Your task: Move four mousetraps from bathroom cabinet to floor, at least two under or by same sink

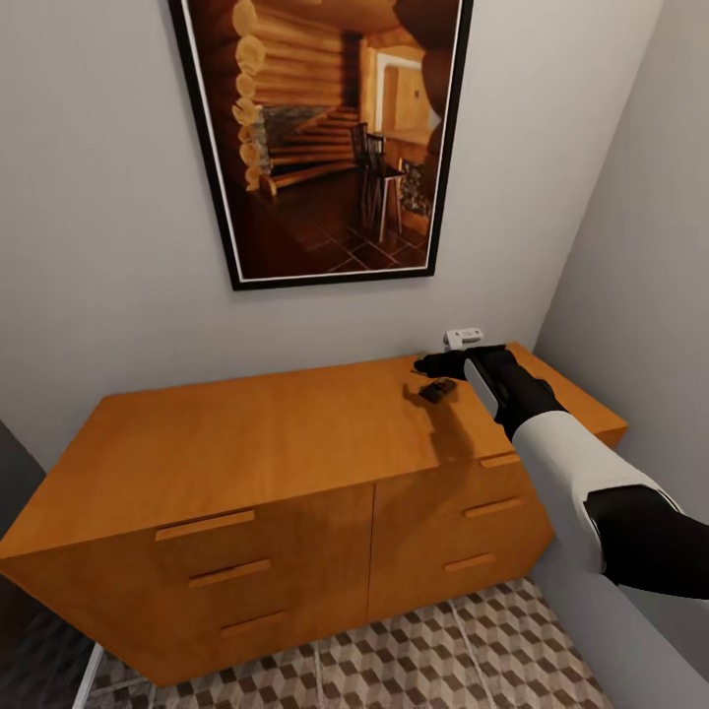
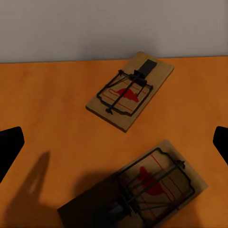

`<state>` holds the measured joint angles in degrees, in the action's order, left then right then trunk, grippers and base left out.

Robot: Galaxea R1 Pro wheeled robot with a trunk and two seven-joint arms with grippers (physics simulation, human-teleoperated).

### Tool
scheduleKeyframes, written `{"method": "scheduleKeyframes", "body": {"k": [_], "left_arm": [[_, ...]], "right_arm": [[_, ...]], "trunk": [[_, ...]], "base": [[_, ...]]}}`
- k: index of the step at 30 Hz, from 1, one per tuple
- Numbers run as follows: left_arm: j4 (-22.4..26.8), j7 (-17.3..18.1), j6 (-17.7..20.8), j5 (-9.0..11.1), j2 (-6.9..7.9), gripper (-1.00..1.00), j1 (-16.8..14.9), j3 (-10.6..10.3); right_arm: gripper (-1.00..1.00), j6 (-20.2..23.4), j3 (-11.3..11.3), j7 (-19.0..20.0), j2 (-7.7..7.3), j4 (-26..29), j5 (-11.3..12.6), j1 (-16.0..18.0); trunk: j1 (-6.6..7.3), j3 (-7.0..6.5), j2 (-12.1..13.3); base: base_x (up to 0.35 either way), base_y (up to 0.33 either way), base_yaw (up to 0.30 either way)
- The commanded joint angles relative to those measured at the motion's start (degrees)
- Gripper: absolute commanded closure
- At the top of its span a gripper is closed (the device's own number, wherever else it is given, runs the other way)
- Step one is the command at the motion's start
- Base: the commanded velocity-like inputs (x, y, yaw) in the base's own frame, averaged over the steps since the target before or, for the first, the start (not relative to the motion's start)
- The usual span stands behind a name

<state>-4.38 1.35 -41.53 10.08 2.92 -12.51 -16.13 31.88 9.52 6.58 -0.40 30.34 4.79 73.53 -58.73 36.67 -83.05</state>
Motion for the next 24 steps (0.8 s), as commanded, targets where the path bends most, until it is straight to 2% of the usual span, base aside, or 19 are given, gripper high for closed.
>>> {"method": "scheduleKeyframes", "body": {"k": [1,13,24], "left_arm": [[-0.2,0.1,-0.3,0.6,-0.02,1.00,-0.1,-0.5],[-0.2,0.1,-0.3,0.6,-0.02,1.00,-0.1,-0.5],[-0.2,0.1,-0.3,0.6,-0.02,1.00,-0.1,-0.5]], "right_arm": [[-1.00,0.1,0.2,-0.2,-0.04,0.0,0.5,0.0],[-1.00,-1.2,0.2,-0.2,-0.04,-0.3,0.5,0.0],[-1.00,-1.3,0.2,-0.2,-0.04,-0.3,0.5,0.0]], "trunk": [[0.00,0.14,0.0],[0.00,1.18,0.0],[0.00,1.34,0.0]], "base": [[0.000,0.000,0.000],[0.000,0.000,0.000],[0.000,0.000,0.000]]}}
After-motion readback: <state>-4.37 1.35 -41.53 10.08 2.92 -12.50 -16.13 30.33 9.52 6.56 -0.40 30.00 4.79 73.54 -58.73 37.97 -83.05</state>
